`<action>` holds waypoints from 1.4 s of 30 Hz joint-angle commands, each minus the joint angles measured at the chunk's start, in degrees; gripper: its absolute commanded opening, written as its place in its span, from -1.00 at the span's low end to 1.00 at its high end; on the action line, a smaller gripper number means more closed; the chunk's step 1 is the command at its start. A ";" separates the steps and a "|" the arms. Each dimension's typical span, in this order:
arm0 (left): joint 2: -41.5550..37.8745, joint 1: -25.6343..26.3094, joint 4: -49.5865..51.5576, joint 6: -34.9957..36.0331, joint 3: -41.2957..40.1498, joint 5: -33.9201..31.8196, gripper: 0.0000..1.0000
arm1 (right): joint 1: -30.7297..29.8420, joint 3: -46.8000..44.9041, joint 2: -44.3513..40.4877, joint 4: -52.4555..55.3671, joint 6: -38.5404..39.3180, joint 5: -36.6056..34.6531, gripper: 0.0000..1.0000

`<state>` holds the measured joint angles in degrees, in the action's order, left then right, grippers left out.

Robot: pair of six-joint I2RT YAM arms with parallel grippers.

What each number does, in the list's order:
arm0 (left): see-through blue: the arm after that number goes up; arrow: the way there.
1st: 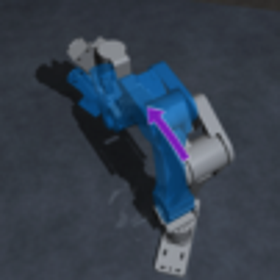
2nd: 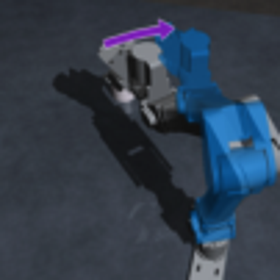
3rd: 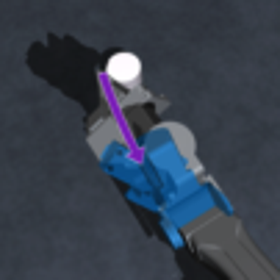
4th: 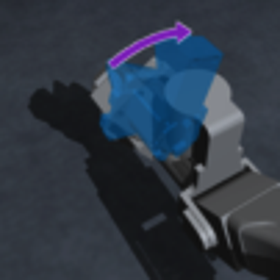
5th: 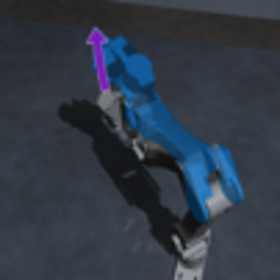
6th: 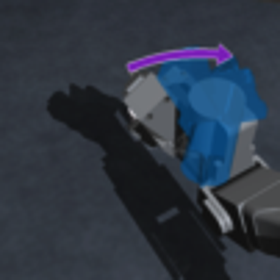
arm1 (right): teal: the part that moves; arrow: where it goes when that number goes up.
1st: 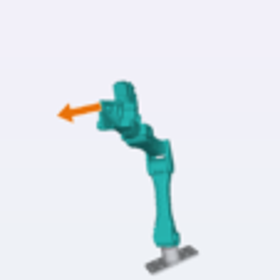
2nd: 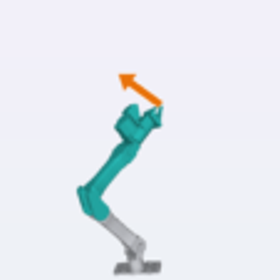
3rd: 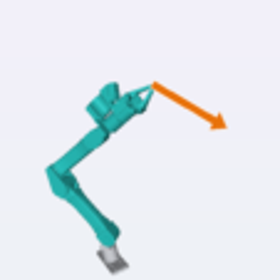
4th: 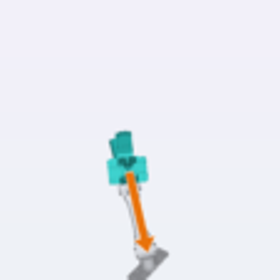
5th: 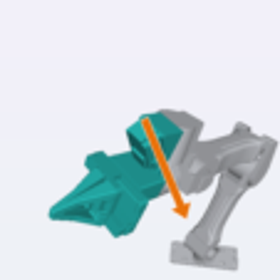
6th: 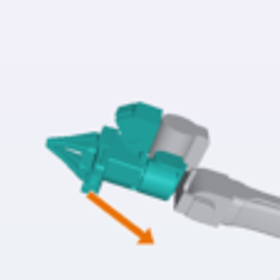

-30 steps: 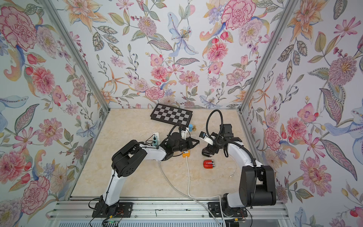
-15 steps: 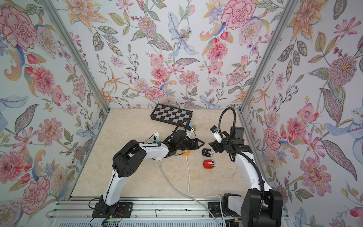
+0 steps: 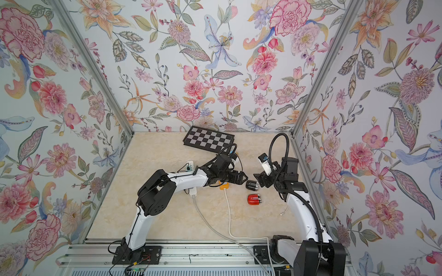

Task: Unplug the electric shaver
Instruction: Place the charging cable at the center of the board.

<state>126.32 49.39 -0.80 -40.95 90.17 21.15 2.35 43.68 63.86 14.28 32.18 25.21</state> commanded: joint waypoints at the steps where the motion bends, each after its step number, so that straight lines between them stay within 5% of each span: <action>1: -2.96 0.73 5.38 5.79 3.50 -0.67 0.99 | 0.11 -0.70 -0.49 -1.54 -2.97 0.36 0.70; 11: -3.74 0.78 17.83 14.69 10.89 2.65 0.99 | -0.20 -1.67 -1.96 -2.59 -6.71 3.08 0.70; 24: -5.47 0.63 20.50 17.96 10.54 8.10 0.99 | -3.63 -2.44 -1.63 -3.82 -10.46 3.44 0.66; 35: -15.38 -5.25 8.12 12.07 8.89 5.62 0.99 | -9.78 -5.40 -3.85 -9.45 -23.19 -2.88 0.58; 42: -20.26 -12.73 5.78 5.36 7.34 4.18 0.99 | -21.37 -5.19 -2.28 -12.22 -26.80 -12.18 0.50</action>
<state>108.60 39.24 8.36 -31.18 98.00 26.87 -15.64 38.98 60.64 4.32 8.91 18.22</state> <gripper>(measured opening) 0.993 0.755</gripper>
